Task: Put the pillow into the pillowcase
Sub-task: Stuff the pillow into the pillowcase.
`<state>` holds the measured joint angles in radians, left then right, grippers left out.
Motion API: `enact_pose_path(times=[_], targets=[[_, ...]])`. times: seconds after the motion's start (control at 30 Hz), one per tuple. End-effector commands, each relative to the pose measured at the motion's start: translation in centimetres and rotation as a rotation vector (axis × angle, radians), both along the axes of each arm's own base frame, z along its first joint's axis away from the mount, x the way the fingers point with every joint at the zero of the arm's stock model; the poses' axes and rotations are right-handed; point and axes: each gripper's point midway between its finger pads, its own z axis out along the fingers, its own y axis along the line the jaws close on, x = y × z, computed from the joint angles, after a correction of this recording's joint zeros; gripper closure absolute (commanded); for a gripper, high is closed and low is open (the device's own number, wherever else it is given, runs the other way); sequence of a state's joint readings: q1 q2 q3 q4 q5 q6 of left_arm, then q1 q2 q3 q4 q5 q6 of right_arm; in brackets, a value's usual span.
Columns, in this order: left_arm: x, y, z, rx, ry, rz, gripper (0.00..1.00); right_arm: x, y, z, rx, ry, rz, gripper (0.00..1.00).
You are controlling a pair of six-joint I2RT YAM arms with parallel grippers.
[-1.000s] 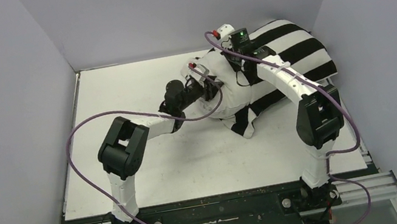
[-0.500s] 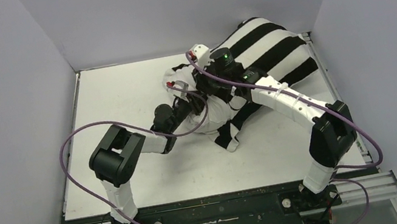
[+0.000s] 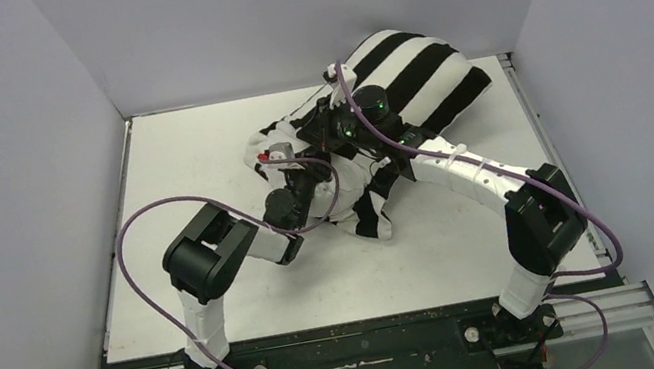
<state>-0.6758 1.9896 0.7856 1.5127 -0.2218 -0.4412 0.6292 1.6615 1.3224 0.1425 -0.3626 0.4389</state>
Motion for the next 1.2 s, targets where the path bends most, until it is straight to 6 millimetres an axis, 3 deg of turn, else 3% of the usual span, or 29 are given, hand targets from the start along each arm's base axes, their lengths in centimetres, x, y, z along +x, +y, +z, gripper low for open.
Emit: enact_pose_path(times=[0.0,0.07,0.13,0.2,0.37,0.5,0.6,0.67,0.8,0.93,1.0,1.03,1.17], targets=[[-3.5,-2.4,10.1,-0.215,-0.228,0.042,0.85,-11.6,6.7,11.7,0.349,-0.119,0.517,1.0],[-5.5,-3.5,10.0,-0.103,-0.21,0.054,0.83,-11.3,6.4,10.4,0.281,-0.116,0.521,1.0],[-7.5,-2.9,9.6,-0.05,-0.208,0.064,0.8,-11.6,6.1,10.3,0.227,-0.126,0.527,1.0],[-9.5,-1.6,8.0,-0.006,-0.175,0.054,0.8,-13.0,6.2,11.4,0.248,-0.154,0.578,1.0],[-14.9,0.5,7.7,0.114,-0.161,0.106,0.8,-16.8,9.1,13.0,0.279,-0.159,0.746,1.0],[-16.6,1.6,7.3,0.207,-0.122,0.172,0.8,-19.6,11.5,13.5,0.255,-0.189,0.867,1.0],[-16.3,1.1,6.1,0.246,-0.084,0.188,0.8,-18.2,11.0,12.5,0.249,-0.16,0.872,1.0],[-15.4,0.8,5.2,0.274,-0.079,0.22,0.77,-13.9,9.1,10.9,0.233,-0.1,0.738,1.0],[-13.3,-0.3,4.1,0.274,-0.076,0.208,0.71,-5.0,2.4,8.4,0.223,-0.031,0.437,0.99],[-13.1,-2.3,4.1,0.329,-0.036,0.092,0.61,1.9,-5.2,6.8,0.189,0.046,0.175,0.74],[-13.9,-3.0,5.2,0.351,-0.025,0.021,0.57,3.5,-8.9,6.6,0.212,0.083,0.074,0.69],[-14.4,-3.4,5.6,0.37,-0.014,-0.024,0.54,3.9,-10.6,6.6,0.228,0.094,0.034,0.61],[-16.6,-4.3,6.5,0.46,0.039,-0.189,0.46,4.2,-15.1,5.7,0.22,0.117,-0.081,0.38]])
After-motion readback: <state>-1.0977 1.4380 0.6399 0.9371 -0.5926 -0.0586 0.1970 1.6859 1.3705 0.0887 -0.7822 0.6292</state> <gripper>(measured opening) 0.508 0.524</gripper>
